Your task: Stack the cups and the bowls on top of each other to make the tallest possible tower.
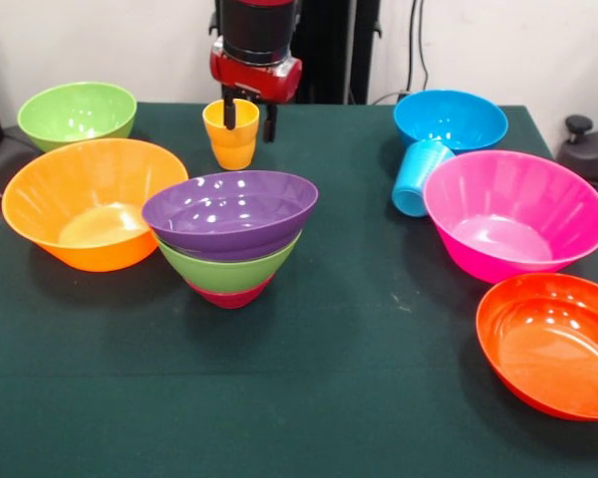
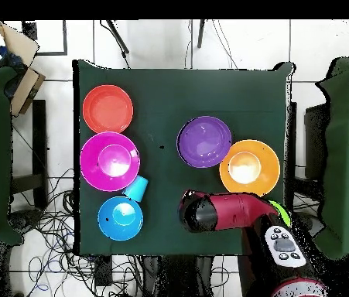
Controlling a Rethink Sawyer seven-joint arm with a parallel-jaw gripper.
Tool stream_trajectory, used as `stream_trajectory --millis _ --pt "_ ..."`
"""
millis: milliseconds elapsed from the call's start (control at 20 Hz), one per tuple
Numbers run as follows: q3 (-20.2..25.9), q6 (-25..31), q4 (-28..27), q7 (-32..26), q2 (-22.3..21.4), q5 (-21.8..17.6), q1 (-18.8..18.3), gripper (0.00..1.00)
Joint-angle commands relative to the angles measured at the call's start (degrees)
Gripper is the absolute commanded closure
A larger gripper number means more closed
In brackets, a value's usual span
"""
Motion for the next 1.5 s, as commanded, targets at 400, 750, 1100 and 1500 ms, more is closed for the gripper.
stream_trajectory --millis 400,750,1100,1500 --pt "4.8 5.2 -0.5 -1.9 -0.7 2.1 0.5 0.0" --pt "2.3 2.0 0.3 -0.1 0.4 -0.2 1.7 0.0" --pt "0.5 0.9 0.9 0.6 0.7 -1.2 2.8 0.0" --pt "1.4 1.5 1.9 0.4 -0.2 0.4 2.7 0.0"
